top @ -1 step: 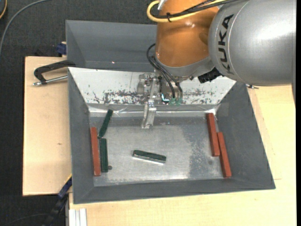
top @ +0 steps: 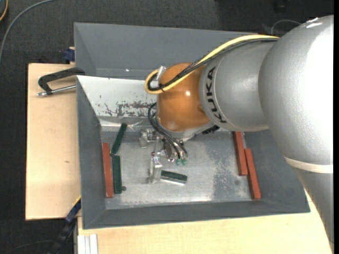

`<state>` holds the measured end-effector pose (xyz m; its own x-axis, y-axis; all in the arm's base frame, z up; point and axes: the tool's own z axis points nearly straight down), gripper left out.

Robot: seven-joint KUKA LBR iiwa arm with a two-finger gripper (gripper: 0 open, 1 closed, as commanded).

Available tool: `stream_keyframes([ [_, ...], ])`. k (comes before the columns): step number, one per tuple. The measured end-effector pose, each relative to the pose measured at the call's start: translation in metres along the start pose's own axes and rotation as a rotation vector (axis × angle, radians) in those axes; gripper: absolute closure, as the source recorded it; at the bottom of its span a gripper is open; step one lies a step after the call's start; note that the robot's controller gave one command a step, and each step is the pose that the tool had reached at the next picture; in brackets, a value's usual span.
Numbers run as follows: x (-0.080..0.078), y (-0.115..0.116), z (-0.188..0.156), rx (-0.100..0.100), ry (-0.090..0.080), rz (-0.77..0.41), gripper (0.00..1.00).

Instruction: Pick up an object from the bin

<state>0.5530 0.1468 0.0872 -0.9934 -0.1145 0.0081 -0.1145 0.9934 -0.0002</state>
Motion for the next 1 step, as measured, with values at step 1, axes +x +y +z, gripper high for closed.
stream_keyframes([
  [1,0.0201,-0.0536,0.0150,0.002,-0.006,-0.143,0.00],
])
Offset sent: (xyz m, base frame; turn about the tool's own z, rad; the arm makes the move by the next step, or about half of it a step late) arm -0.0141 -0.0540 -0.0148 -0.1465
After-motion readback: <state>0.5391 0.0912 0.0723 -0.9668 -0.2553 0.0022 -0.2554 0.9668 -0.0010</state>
